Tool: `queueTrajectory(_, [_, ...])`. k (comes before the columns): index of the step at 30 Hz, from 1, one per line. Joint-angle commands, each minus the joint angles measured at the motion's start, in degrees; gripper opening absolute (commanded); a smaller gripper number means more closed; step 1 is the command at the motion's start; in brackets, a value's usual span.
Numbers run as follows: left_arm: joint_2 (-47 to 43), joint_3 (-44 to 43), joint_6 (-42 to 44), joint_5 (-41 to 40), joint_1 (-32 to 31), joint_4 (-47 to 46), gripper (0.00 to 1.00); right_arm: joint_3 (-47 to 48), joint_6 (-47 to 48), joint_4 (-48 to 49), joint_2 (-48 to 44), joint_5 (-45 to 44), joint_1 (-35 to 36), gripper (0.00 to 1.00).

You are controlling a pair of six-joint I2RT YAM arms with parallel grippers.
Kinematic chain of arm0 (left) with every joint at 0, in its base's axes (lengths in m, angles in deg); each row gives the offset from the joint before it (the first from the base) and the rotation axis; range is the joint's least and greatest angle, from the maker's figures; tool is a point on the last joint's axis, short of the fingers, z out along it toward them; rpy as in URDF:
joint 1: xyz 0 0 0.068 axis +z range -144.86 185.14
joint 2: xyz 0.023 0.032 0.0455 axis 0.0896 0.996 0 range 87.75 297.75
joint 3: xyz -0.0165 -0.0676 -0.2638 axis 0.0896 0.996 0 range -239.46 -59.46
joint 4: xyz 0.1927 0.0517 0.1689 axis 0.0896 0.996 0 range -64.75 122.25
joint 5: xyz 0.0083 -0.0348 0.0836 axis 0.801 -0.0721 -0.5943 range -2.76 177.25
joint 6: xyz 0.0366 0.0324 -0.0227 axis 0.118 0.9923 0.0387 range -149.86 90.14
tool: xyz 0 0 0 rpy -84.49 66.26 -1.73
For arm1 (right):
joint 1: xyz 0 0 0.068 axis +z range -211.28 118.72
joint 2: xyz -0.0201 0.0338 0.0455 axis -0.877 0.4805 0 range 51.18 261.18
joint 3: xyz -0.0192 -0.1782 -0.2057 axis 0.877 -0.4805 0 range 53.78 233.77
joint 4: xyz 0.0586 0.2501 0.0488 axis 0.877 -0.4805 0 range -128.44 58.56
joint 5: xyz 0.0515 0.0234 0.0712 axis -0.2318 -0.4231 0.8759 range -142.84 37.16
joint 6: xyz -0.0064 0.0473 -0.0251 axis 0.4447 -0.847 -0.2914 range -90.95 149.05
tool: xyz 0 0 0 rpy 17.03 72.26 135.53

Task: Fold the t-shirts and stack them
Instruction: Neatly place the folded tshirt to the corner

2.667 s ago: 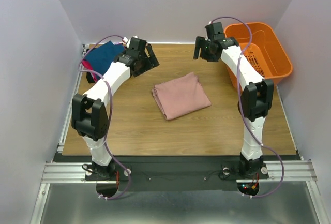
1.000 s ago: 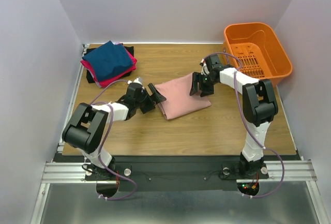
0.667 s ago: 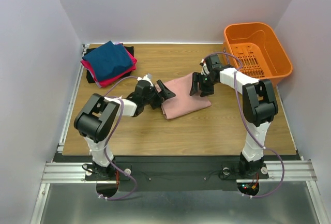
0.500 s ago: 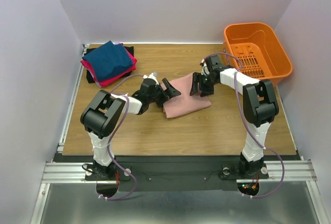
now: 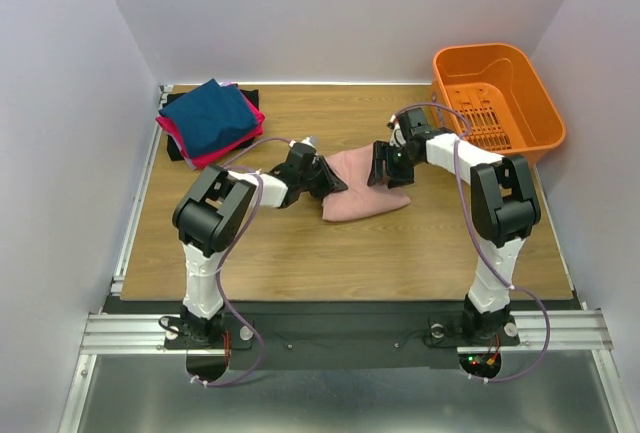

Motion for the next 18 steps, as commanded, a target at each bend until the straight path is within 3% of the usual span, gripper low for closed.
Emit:
queueTrajectory(1, [2.6,-5.4,6.9,-4.9,0.5,13.6,0.00,-1.8,-0.3,-3.9,-0.1,0.8,0.6,0.73])
queueTrajectory(4, [2.4,-11.9,11.6,-7.1,1.5,21.2,0.00,-2.3,-0.4,-4.2,-1.1,0.3,0.6,0.77])
queueTrajectory(6, [2.3,-16.4,13.7,-7.8,2.3,25.9,0.00,-2.5,-0.4,-4.4,-1.9,-0.3,0.6,0.88])
queueTrajectory(9, [2.7,-23.0,17.3,-8.2,3.7,32.3,0.00,-2.7,-0.5,-4.8,-3.3,-1.0,0.6,0.92])
queueTrajectory(18, [7.7,-46.7,26.4,-7.1,8.3,50.3,0.00,-2.7,0.5,-5.2,-2.8,0.5,0.5,0.93])
